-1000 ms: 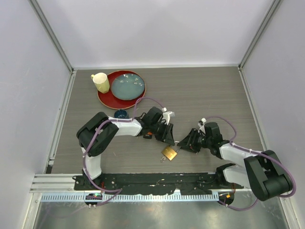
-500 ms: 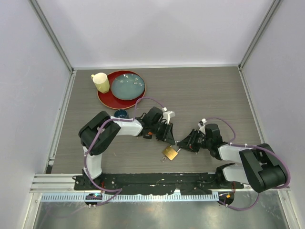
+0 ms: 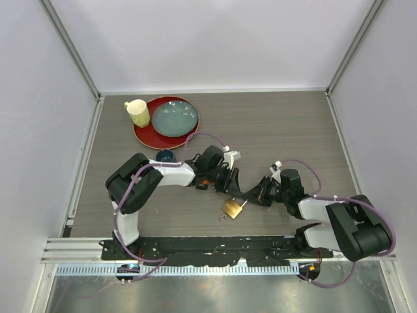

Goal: Lock with the key
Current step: Pick up the lock from the center of the board.

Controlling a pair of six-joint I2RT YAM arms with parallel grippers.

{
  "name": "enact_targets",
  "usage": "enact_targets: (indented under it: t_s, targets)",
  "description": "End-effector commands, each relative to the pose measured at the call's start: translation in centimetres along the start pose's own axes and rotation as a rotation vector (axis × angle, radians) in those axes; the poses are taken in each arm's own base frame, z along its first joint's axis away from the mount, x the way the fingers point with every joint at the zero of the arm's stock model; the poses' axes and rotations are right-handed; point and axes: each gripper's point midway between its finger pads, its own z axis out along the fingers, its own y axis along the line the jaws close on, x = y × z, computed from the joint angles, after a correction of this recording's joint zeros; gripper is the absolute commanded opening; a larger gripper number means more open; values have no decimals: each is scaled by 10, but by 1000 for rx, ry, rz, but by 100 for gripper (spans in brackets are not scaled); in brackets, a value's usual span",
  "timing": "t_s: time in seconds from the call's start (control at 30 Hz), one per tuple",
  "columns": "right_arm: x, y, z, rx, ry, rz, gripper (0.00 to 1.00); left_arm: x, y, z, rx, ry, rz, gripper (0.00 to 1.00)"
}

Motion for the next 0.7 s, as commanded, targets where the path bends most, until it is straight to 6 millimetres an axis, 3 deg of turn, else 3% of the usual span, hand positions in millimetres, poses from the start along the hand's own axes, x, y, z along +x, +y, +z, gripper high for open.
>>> enact_targets:
  t_s: [0.0,0.17,0.37,0.5,0.67]
  targets:
    - [-23,47,-7,-143,-77,-109,1,-50,-54,-32,48,-147,170,46]
    - [-36,89,-27,-228,-141,-204,1,-86,-103,-84,77,-327,298,56]
    - [-45,131,-51,-304,-196,-283,1,-99,-144,-143,123,-510,393,71]
    - [-51,159,-66,-363,-238,-309,1,-99,-155,-174,142,-582,421,81]
    - [-69,203,-89,-446,-329,-335,1,-90,-157,-196,167,-635,444,84]
